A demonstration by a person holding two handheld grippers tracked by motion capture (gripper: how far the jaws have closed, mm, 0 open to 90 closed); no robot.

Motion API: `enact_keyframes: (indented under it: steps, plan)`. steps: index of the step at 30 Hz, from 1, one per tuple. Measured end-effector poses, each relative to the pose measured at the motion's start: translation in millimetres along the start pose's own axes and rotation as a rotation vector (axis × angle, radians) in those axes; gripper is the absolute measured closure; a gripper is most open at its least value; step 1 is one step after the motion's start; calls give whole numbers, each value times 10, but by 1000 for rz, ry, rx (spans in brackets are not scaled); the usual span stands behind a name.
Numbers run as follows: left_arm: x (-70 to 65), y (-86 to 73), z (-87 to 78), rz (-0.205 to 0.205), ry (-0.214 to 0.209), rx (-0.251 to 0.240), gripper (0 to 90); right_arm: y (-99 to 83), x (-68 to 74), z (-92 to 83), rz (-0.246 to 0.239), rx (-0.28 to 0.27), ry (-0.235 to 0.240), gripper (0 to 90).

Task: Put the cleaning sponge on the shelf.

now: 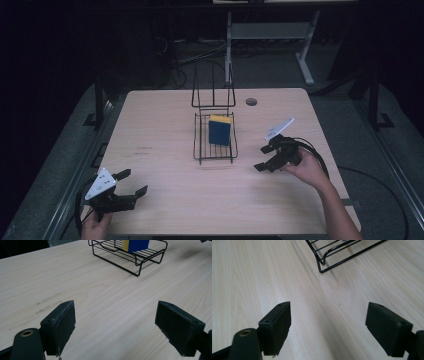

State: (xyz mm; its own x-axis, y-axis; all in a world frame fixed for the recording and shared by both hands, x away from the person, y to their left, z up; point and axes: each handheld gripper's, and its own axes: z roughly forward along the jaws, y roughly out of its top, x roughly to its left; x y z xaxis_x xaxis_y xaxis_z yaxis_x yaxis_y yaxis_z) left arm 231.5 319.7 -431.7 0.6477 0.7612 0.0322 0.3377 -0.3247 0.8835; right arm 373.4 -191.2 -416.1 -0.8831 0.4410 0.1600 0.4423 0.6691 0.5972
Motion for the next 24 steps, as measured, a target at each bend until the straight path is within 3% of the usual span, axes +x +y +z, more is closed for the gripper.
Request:
enact_keyframes:
  steps: [24]
  plan:
    - [-11, -2, 8, -5, 0, 1, 161, -301, 208, -100, -6, -16, -13, 200]
